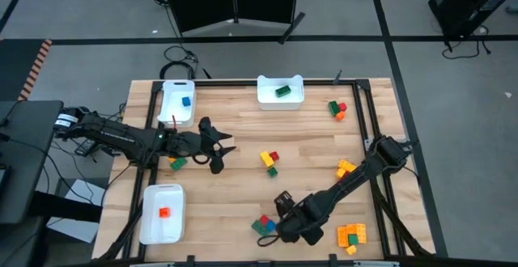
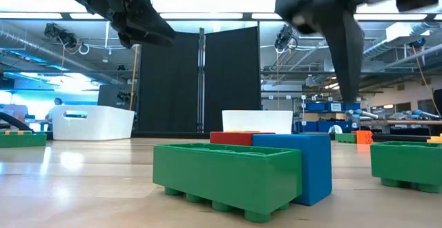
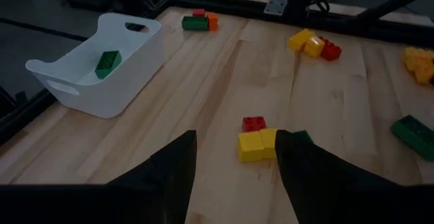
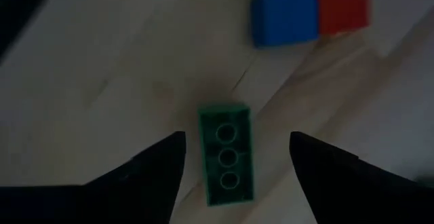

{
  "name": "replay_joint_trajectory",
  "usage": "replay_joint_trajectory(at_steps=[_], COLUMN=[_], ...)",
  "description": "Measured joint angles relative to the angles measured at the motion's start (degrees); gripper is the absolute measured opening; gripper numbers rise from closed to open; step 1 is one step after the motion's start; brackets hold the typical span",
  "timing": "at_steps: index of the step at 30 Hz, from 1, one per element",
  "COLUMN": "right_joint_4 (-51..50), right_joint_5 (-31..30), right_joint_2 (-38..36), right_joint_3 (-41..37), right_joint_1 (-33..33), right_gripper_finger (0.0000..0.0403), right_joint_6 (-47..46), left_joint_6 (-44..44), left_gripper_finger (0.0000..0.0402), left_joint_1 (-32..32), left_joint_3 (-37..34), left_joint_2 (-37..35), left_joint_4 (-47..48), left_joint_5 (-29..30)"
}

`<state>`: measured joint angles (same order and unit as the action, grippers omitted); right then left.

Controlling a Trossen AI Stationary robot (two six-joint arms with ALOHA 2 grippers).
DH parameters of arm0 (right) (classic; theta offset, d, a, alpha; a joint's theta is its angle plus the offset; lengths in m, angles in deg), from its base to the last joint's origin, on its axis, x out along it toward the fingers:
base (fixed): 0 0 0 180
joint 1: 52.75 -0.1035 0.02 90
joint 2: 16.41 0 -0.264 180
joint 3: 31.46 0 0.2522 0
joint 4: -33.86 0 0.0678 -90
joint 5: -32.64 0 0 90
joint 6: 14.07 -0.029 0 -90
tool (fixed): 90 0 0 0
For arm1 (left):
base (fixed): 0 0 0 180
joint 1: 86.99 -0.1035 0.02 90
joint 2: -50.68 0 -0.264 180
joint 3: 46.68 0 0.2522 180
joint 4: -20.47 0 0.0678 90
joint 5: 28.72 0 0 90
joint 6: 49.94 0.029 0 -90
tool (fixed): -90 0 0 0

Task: Sort blocks by size
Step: Put the green 8 stud game piece into the top right white bin

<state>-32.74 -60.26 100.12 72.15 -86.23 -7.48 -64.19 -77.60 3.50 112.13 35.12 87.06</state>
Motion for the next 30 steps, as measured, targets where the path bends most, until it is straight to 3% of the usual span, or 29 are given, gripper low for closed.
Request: replay_joint_trajectory(at_steps=[13,20,27,30], right_joint_4=[-1.86,-1.77,-2.92,-4.82], right_joint_5=[1.46,1.97,2.95,0.58], right_joint_2=[7.60,7.21,6.52,4.83], right_joint_3=[0.24,0.08,-0.05,-0.27], right_joint_1=[1.26,1.38,1.79,2.72], right_gripper_finger=[0.0235,0.0150,0.0151,0.0151], right_joint_6=[-2.16,-5.03,-11.71,-16.76], left_joint_6=[0.00,0.00,0.03,1.66], left_gripper_finger=[0.0209,0.0209,0.0209,0.0209], left_joint_1=[0.47,0.47,0.45,0.45], left_joint_3=[0.00,0.00,0.00,0.00], left_joint_2=[0.00,0.00,0.00,0.00], left_joint_4=[-0.40,-2.68,-5.63,-6.27], left_joint_5=[-0.22,-0.20,0.13,0.24])
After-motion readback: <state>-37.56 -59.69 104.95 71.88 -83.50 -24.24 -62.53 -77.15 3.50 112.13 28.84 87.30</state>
